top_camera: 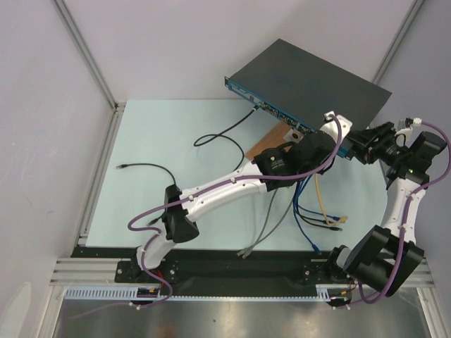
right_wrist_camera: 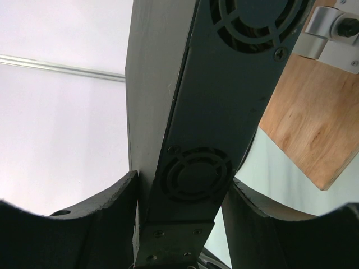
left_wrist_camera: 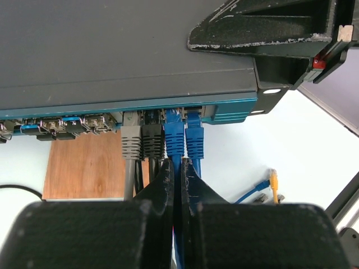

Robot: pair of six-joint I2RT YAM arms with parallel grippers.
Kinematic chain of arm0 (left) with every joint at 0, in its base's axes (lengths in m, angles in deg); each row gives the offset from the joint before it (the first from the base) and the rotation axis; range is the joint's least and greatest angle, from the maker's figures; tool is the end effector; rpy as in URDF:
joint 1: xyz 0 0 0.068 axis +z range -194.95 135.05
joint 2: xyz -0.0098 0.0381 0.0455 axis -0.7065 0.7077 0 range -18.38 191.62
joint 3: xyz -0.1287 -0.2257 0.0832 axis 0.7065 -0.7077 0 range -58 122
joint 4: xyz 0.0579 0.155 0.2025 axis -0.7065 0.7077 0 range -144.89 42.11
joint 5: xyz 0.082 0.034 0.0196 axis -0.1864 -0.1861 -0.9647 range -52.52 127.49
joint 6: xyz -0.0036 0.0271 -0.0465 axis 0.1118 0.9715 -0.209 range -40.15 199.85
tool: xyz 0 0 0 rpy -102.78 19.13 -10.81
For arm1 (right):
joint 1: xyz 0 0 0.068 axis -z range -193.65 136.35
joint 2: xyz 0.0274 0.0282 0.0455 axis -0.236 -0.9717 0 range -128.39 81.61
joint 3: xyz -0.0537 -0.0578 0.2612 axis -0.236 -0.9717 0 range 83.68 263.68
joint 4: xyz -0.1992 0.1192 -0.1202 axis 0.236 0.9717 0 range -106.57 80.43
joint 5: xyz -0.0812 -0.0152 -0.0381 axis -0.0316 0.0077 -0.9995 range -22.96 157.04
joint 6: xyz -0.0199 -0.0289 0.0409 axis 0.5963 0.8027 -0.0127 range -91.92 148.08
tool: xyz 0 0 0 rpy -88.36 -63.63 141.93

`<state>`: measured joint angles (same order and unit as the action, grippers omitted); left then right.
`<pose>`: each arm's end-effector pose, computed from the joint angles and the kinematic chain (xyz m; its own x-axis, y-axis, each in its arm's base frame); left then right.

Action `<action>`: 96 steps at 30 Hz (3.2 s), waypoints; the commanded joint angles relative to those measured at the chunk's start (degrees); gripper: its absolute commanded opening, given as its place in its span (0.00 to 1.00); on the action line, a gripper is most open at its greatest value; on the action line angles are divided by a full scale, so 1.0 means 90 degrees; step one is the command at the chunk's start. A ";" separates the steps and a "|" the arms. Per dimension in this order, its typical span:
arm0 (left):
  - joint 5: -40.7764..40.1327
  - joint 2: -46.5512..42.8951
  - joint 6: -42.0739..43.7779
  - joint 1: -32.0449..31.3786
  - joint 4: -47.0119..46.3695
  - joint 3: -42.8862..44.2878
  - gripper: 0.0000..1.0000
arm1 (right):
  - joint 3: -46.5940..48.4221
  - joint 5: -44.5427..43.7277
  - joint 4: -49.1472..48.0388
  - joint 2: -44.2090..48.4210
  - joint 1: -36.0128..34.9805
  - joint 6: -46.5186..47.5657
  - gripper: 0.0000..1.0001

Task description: Insert the plug into the switch port

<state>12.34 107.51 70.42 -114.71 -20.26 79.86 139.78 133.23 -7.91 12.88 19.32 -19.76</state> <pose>0.1872 -0.4639 0.3960 -0.2484 0.2449 -0.9372 0.6821 0.7311 0.0102 0.2347 -0.1136 0.3324 -0.5718 0.7275 -0.3791 -0.1067 0.3923 0.9136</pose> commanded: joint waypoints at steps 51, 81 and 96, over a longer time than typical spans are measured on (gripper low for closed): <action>0.1894 -0.4682 -0.0007 0.6953 -0.1253 -0.6324 0.64 | 0.3901 -0.0840 0.4485 -0.1631 0.0711 0.4969 1.00; 0.4483 -0.4544 0.5766 0.7107 0.0694 -0.9634 0.67 | 0.5701 -0.1818 0.5668 -0.1788 -0.0187 0.6047 1.00; 0.4571 -0.4309 0.4038 0.6686 0.0302 -0.9713 0.27 | 0.5047 -0.1359 0.4791 -0.0890 -0.0470 0.5608 1.00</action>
<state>51.64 68.84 112.73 -54.41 -16.57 -9.82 186.51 118.78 40.53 1.76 15.67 32.44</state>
